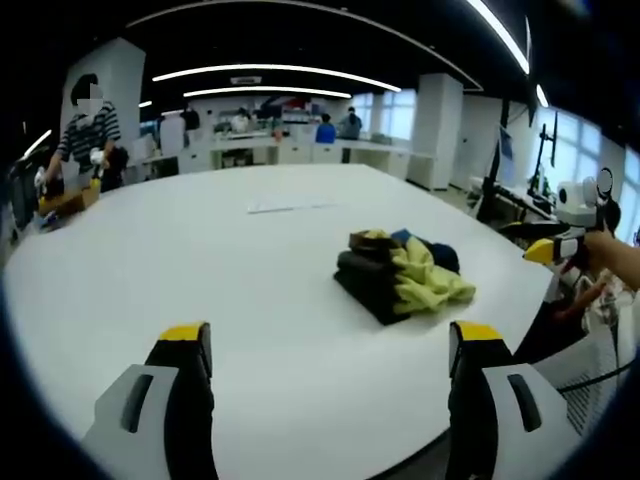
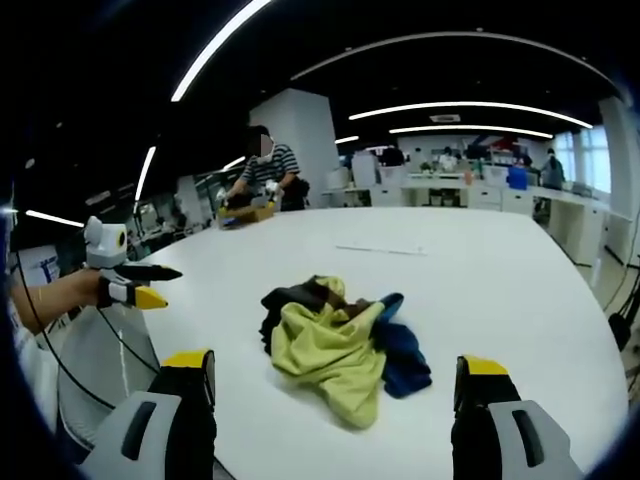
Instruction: Fold the garment on the visible template until the final outline fits inside the template.
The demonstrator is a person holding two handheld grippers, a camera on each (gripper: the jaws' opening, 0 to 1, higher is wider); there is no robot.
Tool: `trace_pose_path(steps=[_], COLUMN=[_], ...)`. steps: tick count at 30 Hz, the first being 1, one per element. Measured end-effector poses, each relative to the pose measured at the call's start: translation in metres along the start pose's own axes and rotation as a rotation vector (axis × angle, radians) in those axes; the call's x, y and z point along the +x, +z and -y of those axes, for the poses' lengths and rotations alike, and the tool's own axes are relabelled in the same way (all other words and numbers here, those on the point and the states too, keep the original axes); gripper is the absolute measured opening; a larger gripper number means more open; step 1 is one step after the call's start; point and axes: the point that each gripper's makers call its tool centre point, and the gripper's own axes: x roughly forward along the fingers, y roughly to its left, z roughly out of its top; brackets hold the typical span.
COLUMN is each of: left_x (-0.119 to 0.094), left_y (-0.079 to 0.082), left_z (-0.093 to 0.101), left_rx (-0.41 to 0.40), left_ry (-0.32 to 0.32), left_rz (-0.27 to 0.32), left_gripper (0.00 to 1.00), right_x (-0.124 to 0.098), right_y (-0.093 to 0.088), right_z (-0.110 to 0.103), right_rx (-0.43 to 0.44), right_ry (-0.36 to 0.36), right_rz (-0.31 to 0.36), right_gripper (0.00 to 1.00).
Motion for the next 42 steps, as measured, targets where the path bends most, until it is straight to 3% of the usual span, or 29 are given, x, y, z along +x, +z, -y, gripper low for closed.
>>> trace_pose_path(steps=[16, 27, 42], left_x=[0.005, 0.016, 0.042], left_y=[0.005, 0.008, 0.015], left_z=[0.002, 0.006, 0.021], left_rx=[0.010, 0.022, 0.058], left_ry=[-0.036, -0.082, -0.145], left_rz=[0.002, 0.000, 0.012], left_gripper=[0.88, 0.75, 0.64], right_x=[0.002, 0.015, 0.045], right_y=[0.002, 0.009, 0.016], right_z=[-0.001, 0.002, 0.014], right_rx=[-0.002, -0.020, -0.071], right_ry=[0.029, 0.059, 0.068], right_rz=[-0.007, -0.005, -0.018], right_gripper=[0.96, 0.92, 0.67])
